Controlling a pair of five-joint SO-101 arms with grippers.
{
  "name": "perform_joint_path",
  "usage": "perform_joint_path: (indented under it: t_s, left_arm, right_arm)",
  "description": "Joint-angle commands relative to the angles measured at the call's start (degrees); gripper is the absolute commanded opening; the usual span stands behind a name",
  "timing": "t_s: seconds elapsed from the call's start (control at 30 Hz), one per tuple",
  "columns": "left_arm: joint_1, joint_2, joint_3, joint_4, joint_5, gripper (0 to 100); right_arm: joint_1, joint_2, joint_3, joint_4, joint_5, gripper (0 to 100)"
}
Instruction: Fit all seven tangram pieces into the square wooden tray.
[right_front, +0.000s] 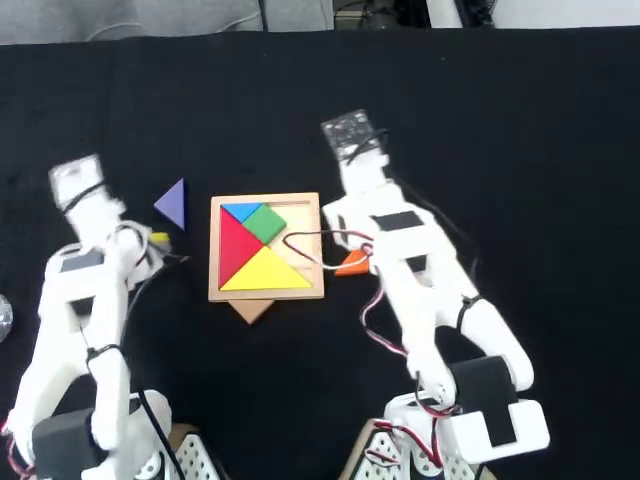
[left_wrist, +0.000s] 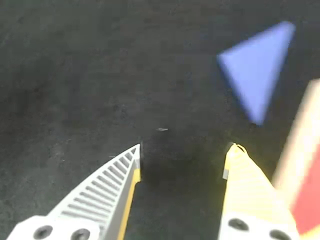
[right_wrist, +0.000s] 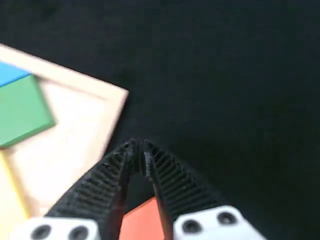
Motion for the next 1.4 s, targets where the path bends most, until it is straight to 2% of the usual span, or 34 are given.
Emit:
perform_joint_path:
  t_s: [0.0, 0.1, 0.2, 0.5, 0.77, 1.03, 1.37]
  left_arm:
    - [8.31, 1.41, -20.18, 17.41, -1.32, 27]
    - [8.66, 7.12, -34.77, 25.76, 3.96, 27]
    - [8.13, 16.09, -44.88, 30.15, 6.59, 27]
    - [7.60, 43.34, -60.26, 28.48, 7.12, 27]
    - [5.67, 50.55, -68.00, 28.22, 9.93, 27]
    - [4.97, 51.78, -69.23, 28.13, 9.93, 27]
    - [5.41, 58.73, -74.86, 28.66, 6.33, 27]
  right_arm:
    - [2.46, -3.30, -1.10, -1.32, -1.85, 1.1]
    - [2.55, -3.30, -1.10, -1.32, -1.76, 1.1]
    - [2.46, -3.30, -1.10, -1.32, -1.49, 1.1]
    - [2.37, -3.30, -0.66, -3.25, -1.49, 1.1]
    - [2.29, -3.30, -0.75, -3.25, -1.41, 1.1]
    - [2.20, -3.21, -0.75, -3.25, -1.41, 1.1]
    - [2.20, -3.21, -0.66, -3.25, -1.41, 1.1]
